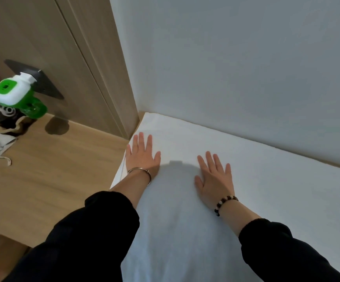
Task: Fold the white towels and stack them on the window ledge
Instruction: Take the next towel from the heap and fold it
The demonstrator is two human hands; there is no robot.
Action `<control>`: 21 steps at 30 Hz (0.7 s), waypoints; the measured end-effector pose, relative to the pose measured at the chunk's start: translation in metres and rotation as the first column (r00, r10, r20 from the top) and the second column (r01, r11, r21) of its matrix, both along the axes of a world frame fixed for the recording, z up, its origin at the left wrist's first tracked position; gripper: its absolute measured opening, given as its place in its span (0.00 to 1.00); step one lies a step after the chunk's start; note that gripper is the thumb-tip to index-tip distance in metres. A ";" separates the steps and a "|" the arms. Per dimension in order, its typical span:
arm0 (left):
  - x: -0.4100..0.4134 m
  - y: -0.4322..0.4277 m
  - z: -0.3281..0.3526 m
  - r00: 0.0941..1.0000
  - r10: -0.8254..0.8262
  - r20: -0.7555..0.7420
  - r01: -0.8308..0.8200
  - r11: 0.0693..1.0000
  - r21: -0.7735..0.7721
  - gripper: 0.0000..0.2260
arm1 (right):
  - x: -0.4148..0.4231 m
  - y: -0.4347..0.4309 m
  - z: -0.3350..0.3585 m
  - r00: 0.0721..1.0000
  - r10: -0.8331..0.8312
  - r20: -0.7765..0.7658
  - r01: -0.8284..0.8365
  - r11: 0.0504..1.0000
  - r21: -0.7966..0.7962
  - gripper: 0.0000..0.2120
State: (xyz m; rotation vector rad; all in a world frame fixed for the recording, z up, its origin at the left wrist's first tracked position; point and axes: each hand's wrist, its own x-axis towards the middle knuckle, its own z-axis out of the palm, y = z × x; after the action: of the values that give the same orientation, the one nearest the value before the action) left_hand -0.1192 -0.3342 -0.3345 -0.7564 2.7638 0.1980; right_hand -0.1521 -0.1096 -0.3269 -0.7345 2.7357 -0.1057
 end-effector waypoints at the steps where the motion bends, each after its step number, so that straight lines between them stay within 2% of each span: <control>1: -0.009 0.006 0.001 1.000 0.014 0.000 -0.014 1.000 -0.013 0.28 | -0.004 0.003 0.001 1.000 0.013 0.011 -0.013 1.000 -0.019 0.28; 2: -0.017 0.017 0.002 1.000 -0.020 -0.014 0.020 0.999 -0.026 0.28 | -0.009 0.006 0.001 1.000 0.019 0.010 -0.019 0.999 -0.028 0.28; 5: -0.028 0.053 0.001 0.934 -0.347 -0.082 0.349 0.937 0.002 0.27 | -0.015 0.012 -0.002 0.998 -0.046 -0.045 0.046 0.999 -0.006 0.28; 7: -0.030 0.060 -0.003 0.902 -0.422 -0.093 0.425 0.905 0.024 0.27 | -0.014 0.011 -0.006 0.993 -0.099 -0.060 0.099 0.995 -0.013 0.29; 10: -0.031 0.047 -0.007 0.922 -0.382 -0.068 0.383 0.924 0.001 0.27 | -0.015 0.012 -0.007 0.993 -0.097 -0.063 0.097 0.995 -0.008 0.29; 14: -0.020 0.021 -0.005 0.971 -0.231 -0.055 0.231 0.973 -0.021 0.26 | -0.015 0.012 -0.008 0.995 -0.082 -0.062 0.083 0.996 0.014 0.29; 18: 0.021 0.025 -0.001 0.988 -0.142 -0.060 0.143 0.990 0.007 0.26 | -0.016 0.011 -0.007 0.995 -0.093 -0.028 0.094 0.995 0.040 0.29; 21: 0.061 0.041 0.000 0.985 -0.129 -0.110 0.133 0.991 0.030 0.27 | -0.010 0.002 -0.002 0.992 -0.115 -0.044 0.120 0.985 0.123 0.29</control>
State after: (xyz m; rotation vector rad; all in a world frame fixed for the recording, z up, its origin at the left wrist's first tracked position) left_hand -0.0578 -0.2934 -0.3340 -0.5678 2.8909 0.2705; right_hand -0.1626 -0.1076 -0.3290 -0.5455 2.7898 0.0545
